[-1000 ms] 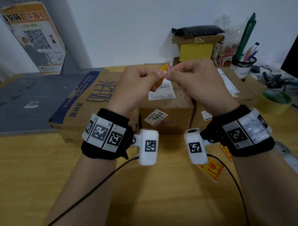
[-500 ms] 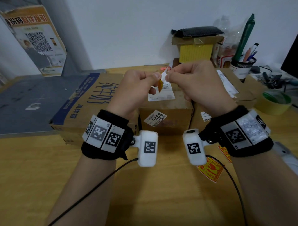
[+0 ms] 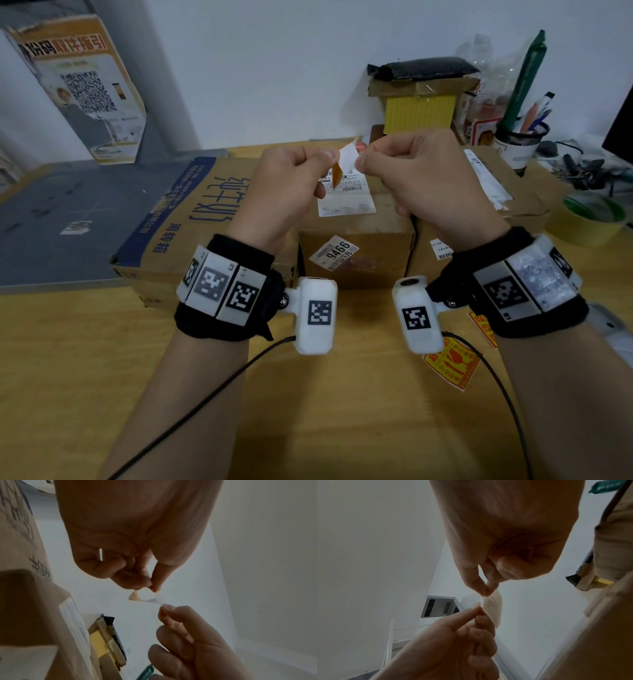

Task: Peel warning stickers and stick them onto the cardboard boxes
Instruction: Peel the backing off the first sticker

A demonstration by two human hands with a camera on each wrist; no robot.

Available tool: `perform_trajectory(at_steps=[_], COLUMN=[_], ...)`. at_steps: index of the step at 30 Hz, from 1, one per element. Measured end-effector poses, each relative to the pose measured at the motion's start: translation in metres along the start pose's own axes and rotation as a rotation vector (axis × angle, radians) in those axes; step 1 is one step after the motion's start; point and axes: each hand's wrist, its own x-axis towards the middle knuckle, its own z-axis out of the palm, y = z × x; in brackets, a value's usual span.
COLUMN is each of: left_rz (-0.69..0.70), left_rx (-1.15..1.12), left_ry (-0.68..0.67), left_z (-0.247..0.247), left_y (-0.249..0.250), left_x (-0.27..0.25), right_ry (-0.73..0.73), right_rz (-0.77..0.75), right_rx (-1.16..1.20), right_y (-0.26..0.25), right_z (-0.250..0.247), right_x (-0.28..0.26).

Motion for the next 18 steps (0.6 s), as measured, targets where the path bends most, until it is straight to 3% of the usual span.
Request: perform_trajectory(at_steps=[5,10,18], left_rz=[0.137,0.193,0.110], left_rx=[0.018,0.077,0.024], left_ry=[0.066,0.027,-0.061], left_z=[-0.0006,0.0024,0.0023], left_y=[0.0036,0.0038,0.0057], left_x=[0.0000,-0.0030,-0.0042], right_ry=[-0.011,-0.068,-0.118], right_rz=[0.010,0.033,0.013], right_rx=[0.029,0.064,0.044], right_y=[-0.0001,-0.0026,-0.0019], right_z=[-0.0008,0.0004,0.0011], right_x=[0.0012,0.0005,0.0013])
